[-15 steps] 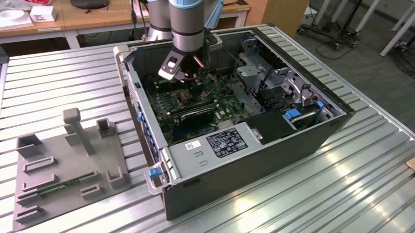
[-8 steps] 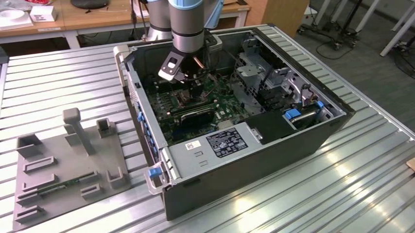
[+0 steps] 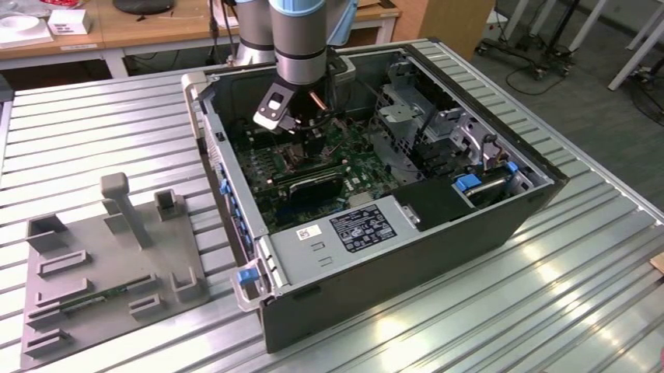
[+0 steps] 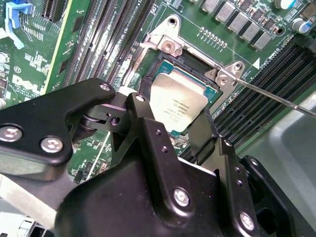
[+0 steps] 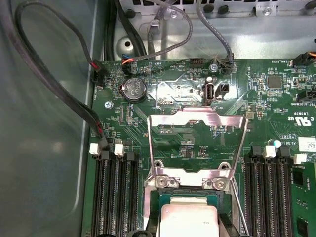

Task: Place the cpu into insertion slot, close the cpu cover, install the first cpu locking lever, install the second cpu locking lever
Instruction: 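Place the cpu into insertion slot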

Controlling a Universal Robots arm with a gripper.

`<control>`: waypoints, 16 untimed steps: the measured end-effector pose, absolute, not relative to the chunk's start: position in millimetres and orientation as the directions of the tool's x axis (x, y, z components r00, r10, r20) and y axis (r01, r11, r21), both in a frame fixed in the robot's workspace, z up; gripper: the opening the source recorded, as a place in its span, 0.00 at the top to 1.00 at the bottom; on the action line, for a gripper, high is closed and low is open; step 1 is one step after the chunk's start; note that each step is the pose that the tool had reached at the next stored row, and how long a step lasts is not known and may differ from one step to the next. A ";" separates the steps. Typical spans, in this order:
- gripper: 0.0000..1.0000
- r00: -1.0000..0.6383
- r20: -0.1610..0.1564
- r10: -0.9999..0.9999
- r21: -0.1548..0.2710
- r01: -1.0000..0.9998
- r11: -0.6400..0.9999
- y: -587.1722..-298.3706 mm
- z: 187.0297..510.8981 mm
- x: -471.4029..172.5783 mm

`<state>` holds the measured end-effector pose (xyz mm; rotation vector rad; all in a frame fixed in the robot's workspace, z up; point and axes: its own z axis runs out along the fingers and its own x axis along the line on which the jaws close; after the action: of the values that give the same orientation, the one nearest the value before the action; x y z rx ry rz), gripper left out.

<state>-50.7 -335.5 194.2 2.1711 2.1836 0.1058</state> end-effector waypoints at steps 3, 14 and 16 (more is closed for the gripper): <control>0.46 -0.006 0.005 1.000 0.091 0.996 0.005 -335.5 193.2 -50.7; 0.46 -0.006 0.005 1.000 0.091 0.996 0.005 -335.5 192.4 -50.7; 0.46 -0.006 0.005 1.000 0.091 0.996 0.005 -335.5 192.4 -50.7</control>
<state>-50.7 -335.5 192.4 2.1712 2.1836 0.1055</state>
